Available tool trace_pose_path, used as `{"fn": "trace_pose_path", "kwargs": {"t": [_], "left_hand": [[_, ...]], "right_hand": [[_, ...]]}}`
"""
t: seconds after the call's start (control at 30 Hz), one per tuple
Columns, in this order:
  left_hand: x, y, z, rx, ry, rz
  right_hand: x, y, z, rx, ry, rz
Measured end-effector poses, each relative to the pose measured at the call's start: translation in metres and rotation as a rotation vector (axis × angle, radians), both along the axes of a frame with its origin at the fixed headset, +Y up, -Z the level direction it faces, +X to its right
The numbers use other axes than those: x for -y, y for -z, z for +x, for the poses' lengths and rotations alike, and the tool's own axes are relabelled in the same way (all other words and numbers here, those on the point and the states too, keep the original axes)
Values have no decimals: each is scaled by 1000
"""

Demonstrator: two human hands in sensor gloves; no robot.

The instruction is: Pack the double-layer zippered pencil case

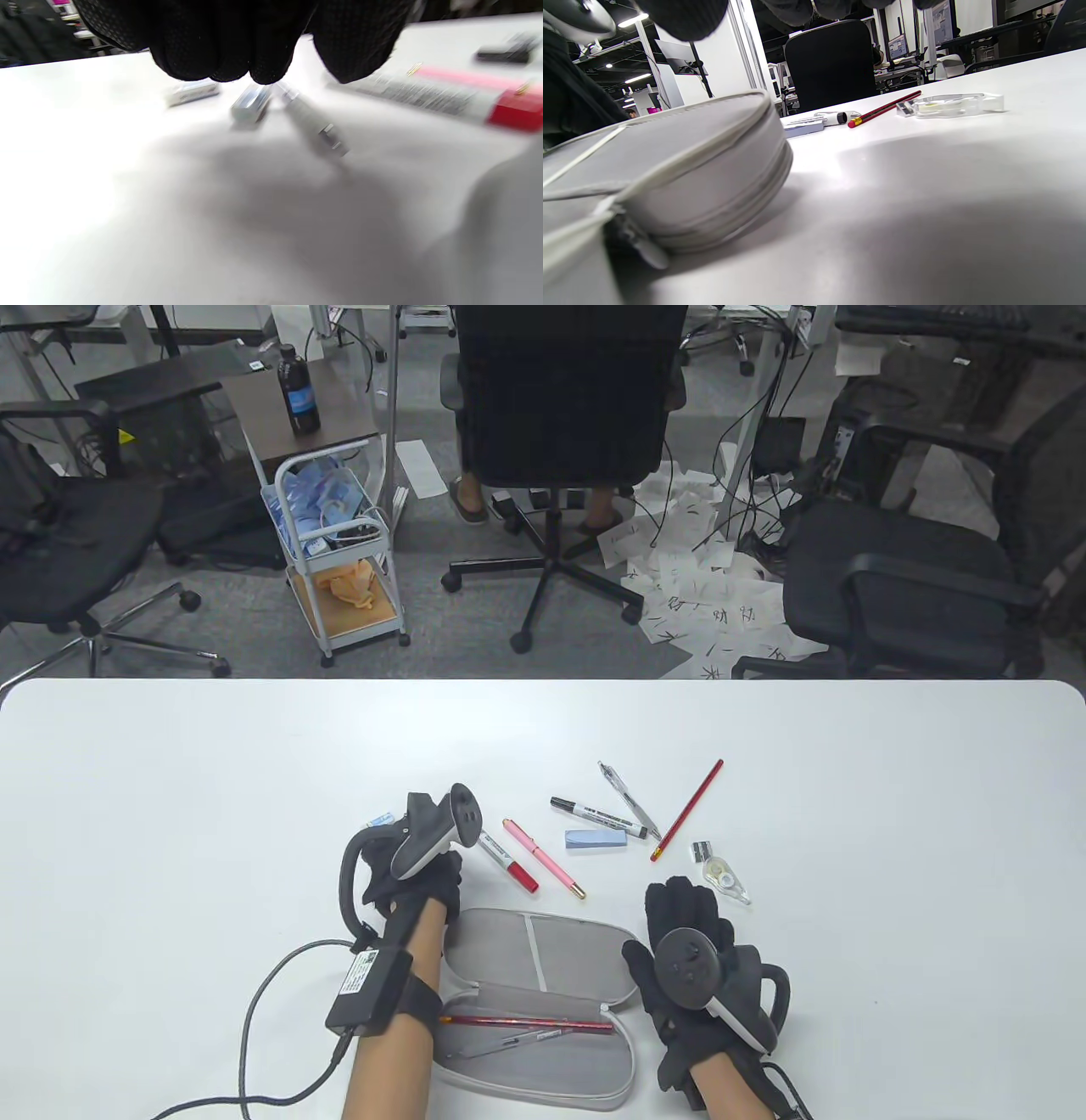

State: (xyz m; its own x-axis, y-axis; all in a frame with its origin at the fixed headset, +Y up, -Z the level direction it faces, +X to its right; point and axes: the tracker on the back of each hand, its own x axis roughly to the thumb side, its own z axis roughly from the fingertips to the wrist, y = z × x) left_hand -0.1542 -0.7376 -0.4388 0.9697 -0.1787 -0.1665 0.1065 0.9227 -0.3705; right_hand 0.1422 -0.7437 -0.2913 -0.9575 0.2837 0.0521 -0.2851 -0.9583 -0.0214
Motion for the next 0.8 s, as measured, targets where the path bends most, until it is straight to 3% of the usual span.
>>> {"fn": "trace_pose_path", "kwargs": {"t": [0.17,0.43,0.8], "left_hand": [[12,12,12,-22,73,-90],[13,16,14,-52,12,-106],[4,5,-16,-100,-260,-60]], "right_hand": [[1,1,3,4,10,-8],[1,3,2,4,18,-12],[0,2,1,-1,18,-12]]}}
